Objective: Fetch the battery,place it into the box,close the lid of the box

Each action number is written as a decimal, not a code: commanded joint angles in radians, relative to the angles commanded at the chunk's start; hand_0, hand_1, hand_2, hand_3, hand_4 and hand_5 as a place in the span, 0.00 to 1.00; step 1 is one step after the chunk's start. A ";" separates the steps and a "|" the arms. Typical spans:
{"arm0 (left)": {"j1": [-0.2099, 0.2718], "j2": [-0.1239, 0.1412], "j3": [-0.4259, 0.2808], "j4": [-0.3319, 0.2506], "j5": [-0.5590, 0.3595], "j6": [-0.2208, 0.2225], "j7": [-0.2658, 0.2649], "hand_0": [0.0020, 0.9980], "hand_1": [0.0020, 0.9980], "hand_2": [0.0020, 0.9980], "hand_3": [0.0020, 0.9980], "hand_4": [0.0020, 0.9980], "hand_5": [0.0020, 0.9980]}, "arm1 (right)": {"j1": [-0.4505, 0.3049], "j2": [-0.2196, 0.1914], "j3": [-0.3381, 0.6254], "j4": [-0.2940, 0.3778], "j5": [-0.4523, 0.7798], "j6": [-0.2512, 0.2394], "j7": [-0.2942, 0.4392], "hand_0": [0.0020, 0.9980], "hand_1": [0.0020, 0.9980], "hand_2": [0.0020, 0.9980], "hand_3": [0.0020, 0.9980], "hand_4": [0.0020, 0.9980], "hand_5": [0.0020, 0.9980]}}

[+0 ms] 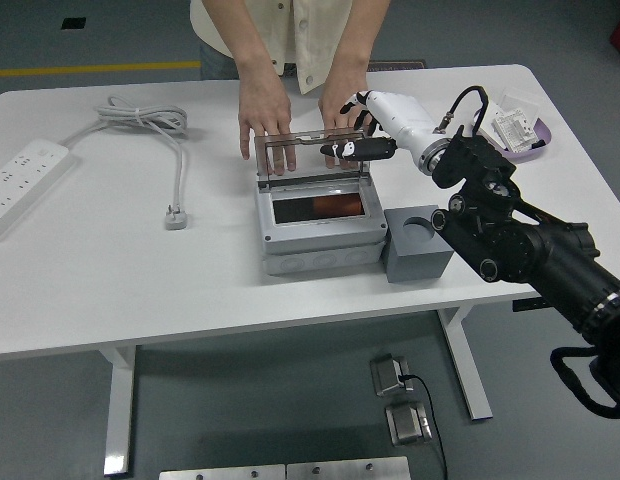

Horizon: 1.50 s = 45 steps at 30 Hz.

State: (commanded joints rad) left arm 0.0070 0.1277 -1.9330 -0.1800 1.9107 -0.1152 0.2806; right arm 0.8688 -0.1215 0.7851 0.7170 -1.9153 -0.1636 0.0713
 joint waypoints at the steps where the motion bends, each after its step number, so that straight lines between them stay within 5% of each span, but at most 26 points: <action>1: 0.000 0.000 0.000 0.000 0.000 0.000 0.000 0.65 0.70 0.65 0.60 0.67 0.17 | -0.003 -0.002 -0.003 0.008 0.000 -0.001 -0.001 0.48 0.44 0.56 0.73 1.00 0.71; 45: 0.006 -0.010 -0.007 0.000 0.004 0.005 -0.004 0.65 0.70 0.65 0.60 0.67 0.17 | -0.108 -0.058 -0.121 0.278 -0.002 -0.003 -0.061 0.46 0.44 0.56 0.73 1.00 0.73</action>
State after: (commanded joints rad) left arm 0.0133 0.1177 -1.9404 -0.1800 1.9144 -0.1107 0.2768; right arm 0.7603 -0.1795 0.6638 0.9947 -1.9174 -0.1666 0.0101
